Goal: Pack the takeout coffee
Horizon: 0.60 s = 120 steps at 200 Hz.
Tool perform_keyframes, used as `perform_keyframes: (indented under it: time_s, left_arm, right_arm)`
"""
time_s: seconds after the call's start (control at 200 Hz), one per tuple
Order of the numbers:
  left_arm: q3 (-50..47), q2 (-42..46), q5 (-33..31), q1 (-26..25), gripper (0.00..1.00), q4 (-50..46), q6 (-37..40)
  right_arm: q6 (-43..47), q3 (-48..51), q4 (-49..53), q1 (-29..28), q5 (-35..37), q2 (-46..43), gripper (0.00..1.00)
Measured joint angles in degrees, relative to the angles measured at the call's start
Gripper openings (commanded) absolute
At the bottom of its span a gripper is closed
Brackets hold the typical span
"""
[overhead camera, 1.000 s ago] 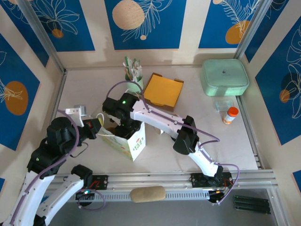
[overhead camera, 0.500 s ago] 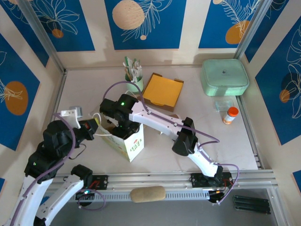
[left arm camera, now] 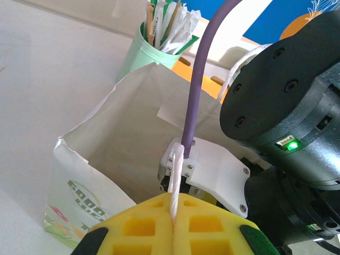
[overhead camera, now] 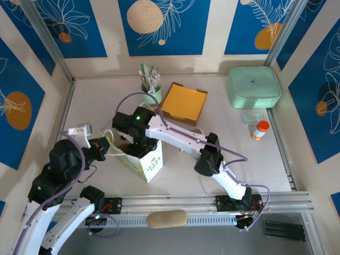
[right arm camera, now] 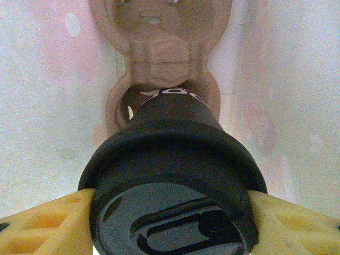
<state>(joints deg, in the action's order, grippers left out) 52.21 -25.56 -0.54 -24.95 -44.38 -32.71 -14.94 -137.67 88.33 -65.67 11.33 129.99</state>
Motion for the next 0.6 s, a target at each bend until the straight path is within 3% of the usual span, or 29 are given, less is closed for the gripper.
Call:
perform_keyframes:
  time_s: [0.6]
  left_arm:
    - [0.00, -0.76, 0.04, -0.02, 0.00, 0.26, 0.00]
  right_arm:
    - [0.00, 0.98, -0.52, 0.17, 0.24, 0.26, 0.50]
